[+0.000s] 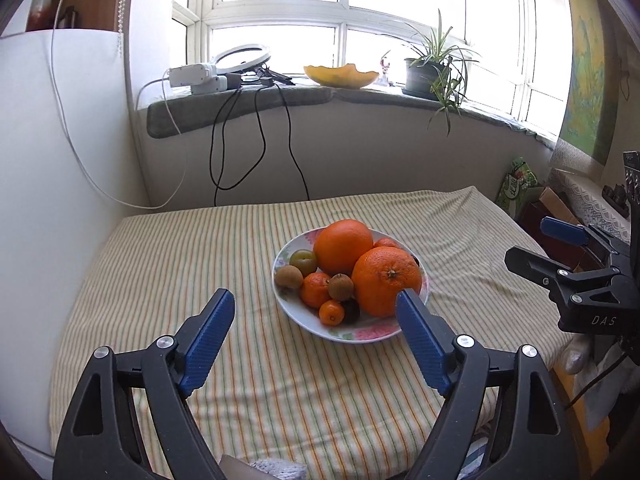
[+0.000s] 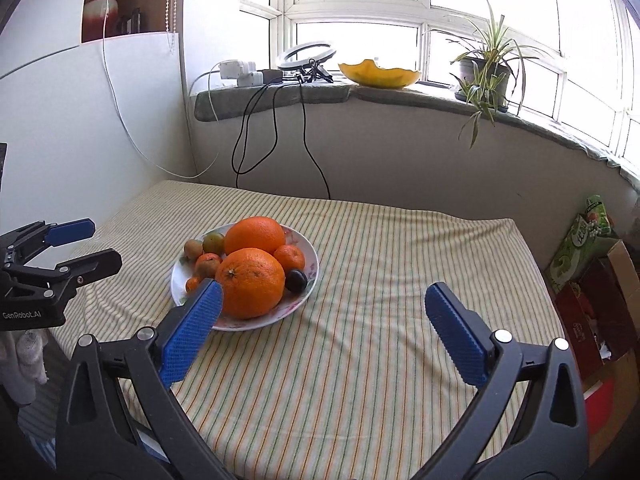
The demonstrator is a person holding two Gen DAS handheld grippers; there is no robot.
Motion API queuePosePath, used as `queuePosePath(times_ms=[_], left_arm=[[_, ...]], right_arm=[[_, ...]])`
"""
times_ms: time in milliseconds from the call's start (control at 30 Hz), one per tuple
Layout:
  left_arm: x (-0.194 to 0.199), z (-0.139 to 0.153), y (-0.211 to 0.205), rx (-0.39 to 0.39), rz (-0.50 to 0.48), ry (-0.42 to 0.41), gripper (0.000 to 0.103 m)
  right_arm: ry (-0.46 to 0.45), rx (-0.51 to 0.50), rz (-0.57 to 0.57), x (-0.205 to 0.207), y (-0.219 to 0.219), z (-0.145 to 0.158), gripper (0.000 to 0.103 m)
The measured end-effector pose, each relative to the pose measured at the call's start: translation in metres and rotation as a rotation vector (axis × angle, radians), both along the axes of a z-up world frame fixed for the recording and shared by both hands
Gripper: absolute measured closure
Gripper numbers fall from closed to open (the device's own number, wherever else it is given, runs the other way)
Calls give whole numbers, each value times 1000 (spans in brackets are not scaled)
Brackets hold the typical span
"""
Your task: Organize fruits
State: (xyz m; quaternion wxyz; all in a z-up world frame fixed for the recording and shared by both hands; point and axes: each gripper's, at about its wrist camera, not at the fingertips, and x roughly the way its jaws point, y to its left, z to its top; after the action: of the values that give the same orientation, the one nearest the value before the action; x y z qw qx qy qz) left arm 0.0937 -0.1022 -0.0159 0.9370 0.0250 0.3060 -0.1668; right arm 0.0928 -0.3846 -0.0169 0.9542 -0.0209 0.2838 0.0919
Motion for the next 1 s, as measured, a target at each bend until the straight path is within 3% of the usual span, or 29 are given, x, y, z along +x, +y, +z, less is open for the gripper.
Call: queuePosePath(times_ms=[233, 1000], left_arm=[[-16, -6, 6, -29, 32, 18, 20], [-26, -3, 3, -16, 30, -6, 20]], right_arm=[[3, 62, -6, -17, 0, -2, 0], [6, 90, 7, -23, 4, 0, 0]])
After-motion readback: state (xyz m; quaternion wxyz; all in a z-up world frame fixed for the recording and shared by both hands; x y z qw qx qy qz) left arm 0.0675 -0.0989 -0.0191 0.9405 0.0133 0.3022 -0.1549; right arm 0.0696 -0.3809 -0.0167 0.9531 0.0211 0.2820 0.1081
